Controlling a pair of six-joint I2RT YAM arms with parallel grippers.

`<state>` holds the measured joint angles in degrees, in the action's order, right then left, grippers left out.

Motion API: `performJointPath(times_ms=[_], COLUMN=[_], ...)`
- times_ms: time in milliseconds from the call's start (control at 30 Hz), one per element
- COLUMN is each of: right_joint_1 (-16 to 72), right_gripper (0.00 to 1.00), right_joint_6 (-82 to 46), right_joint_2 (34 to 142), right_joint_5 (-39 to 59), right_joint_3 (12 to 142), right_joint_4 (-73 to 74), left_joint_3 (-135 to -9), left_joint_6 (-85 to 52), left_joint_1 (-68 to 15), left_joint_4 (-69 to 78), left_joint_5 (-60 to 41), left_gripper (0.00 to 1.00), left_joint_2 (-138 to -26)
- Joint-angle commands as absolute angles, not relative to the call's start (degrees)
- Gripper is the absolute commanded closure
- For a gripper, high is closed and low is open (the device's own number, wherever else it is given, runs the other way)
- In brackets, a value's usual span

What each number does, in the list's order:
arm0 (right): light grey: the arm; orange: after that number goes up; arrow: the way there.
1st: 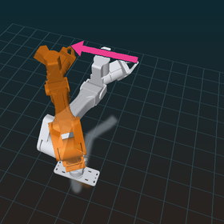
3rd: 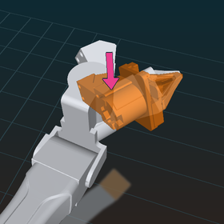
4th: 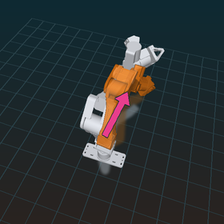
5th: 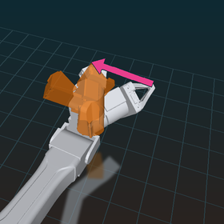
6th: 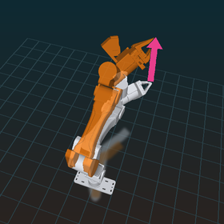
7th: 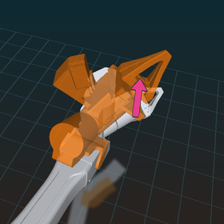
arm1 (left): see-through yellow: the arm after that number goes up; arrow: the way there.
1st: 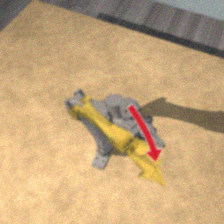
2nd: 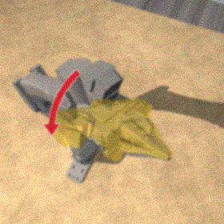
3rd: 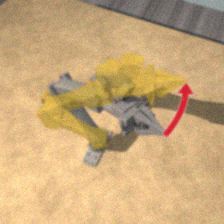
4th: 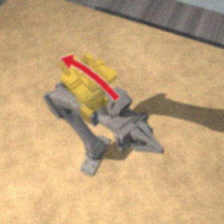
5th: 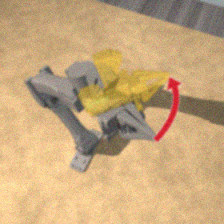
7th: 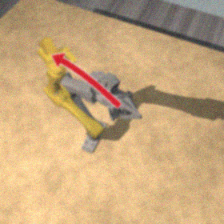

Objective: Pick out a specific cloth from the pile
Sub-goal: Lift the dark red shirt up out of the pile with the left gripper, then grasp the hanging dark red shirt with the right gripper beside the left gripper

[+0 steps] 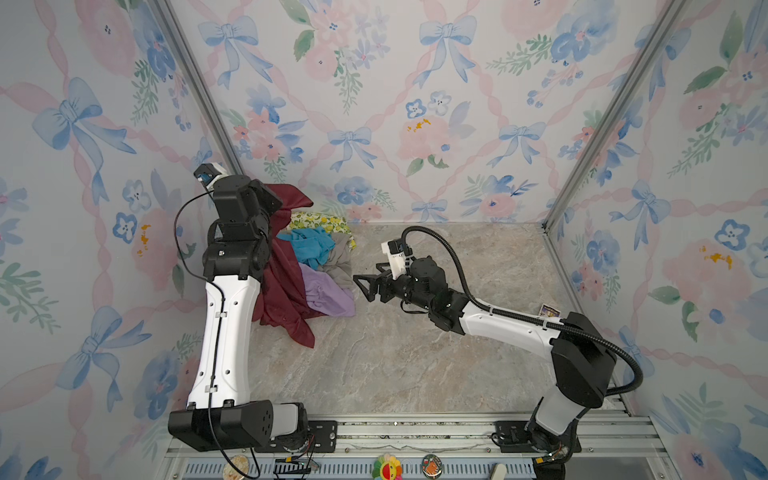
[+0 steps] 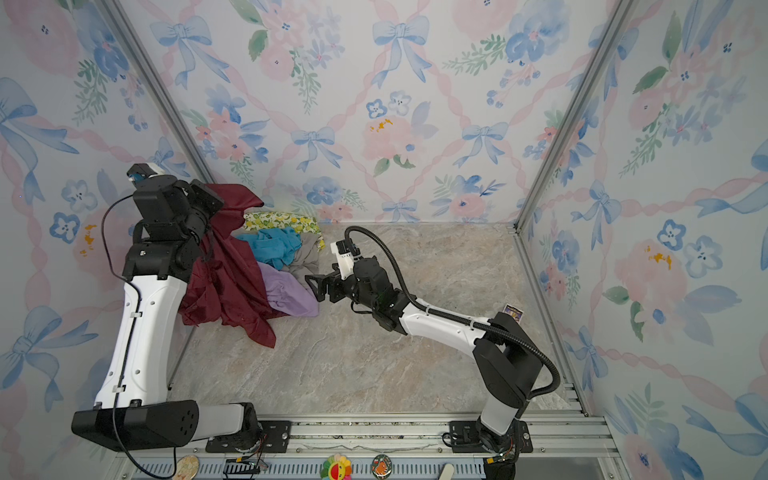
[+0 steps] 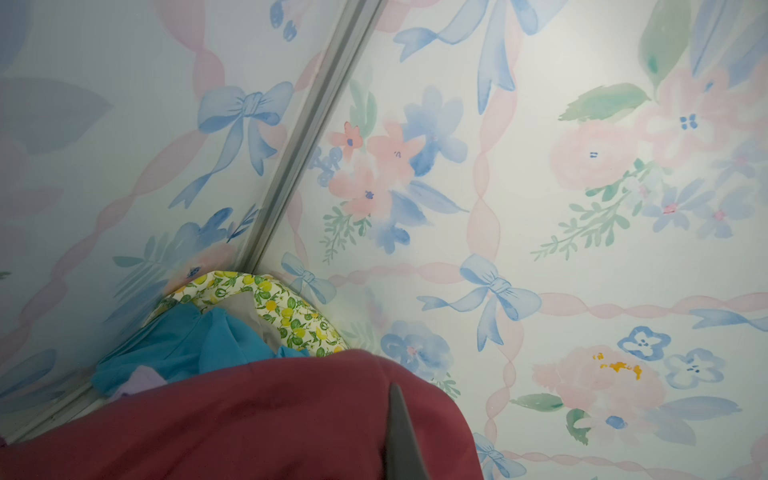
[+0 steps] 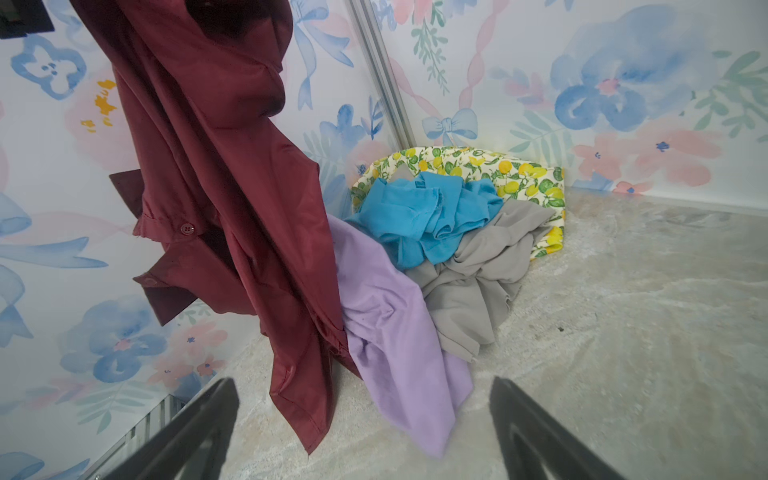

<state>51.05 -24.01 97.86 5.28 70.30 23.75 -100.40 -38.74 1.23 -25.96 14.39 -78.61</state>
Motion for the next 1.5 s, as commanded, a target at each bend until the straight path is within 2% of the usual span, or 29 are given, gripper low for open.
performJointPath(times_ms=[0, 200, 467, 700, 800, 1067, 1200, 1233, 1333, 1467], right_joint_1=[50.45, 50.45, 51.94, 55.53, 57.75, 60.02, 59.85, 59.59, 58.54, 57.97], right_gripper=[0.02, 0.02, 0.02, 0.03, 0.03, 0.03, 0.02, 0.07, 0.41, 0.76], right_joint_6=[-25.00, -24.76, -23.98, -23.29, -20.95, -24.12, -25.92, -26.80, -30.84, -32.60], right_joint_2=[96.40, 96.42, 101.95, 117.39, 122.40, 133.29, 136.55, 137.39, 139.42, 140.14], right_joint_5=[7.37, 6.97, 3.11, -6.07, -9.47, -10.50, -9.94, -9.68, -8.76, -6.59], right_joint_3=[73.50, 74.15, 71.25, 75.68, 78.82, 91.37, 99.78, 101.10, 104.75, 106.96], right_joint_4=[24.62, 28.39, 48.42, 68.77, 72.78, 71.20, 64.16, 63.92, 61.63, 58.82], left_joint_3=[-108.75, -120.42, -120.46, -119.44, -119.53, -118.70, -117.97, -117.87, -118.10, -118.74], left_joint_6=[-32.07, -28.11, -25.73, -28.29, -28.23, -29.32, -29.43, -29.35, -29.43, -29.35], left_joint_1=[-3.79, -16.10, -30.79, -32.25, -32.26, -32.27, -32.53, -32.57, -32.53, -32.61], left_joint_4=[-28.29, -31.24, -31.20, -31.21, -31.20, -31.20, -31.11, -31.14, -31.11, -31.11], left_joint_5=[18.38, 23.79, 27.45, 22.90, 22.63, 21.40, 20.55, 20.42, 19.88, 18.24], left_gripper=[1.00, 1.00, 1.00, 1.00, 1.00, 1.00, 1.00, 1.00, 1.00, 1.00], left_joint_2=[-80.95, -86.86, -89.47, -89.93, -89.74, -89.14, -89.23, -89.21, -89.16, -89.22])
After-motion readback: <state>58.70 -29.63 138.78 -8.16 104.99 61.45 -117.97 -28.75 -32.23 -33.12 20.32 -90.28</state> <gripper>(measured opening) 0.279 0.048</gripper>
